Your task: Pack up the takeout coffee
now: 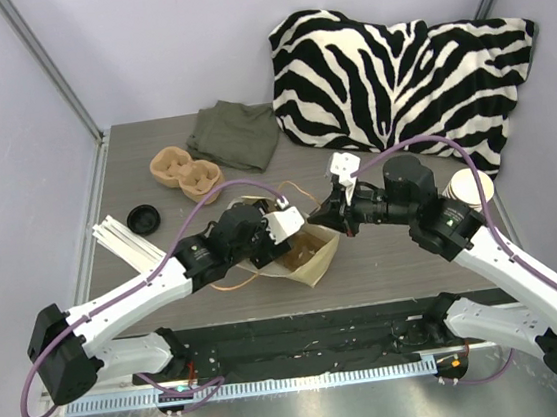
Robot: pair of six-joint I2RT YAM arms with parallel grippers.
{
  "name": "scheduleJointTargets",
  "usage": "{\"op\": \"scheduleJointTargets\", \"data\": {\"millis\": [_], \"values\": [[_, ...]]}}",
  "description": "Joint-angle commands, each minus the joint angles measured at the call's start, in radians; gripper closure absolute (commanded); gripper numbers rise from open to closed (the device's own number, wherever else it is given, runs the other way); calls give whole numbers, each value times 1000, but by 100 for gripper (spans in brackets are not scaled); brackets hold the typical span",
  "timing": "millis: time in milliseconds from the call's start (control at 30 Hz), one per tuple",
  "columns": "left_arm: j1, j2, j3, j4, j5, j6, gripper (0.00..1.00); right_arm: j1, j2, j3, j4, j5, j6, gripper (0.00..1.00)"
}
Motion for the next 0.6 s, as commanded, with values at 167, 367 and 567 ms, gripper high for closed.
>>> {"op": "scheduleJointTargets", "data": {"millis": [167, 367, 567], "values": [[-4, 41, 18, -39, 29, -33, 95, 13, -41, -7, 69, -26, -40, 99], [-4, 65, 87, -122, 36, -85, 97, 14, -38, -9, 64, -26, -50, 99], [-5, 110, 188, -244, 88, -154, 98, 14, -44, -19, 62, -14, -63, 99]]}}
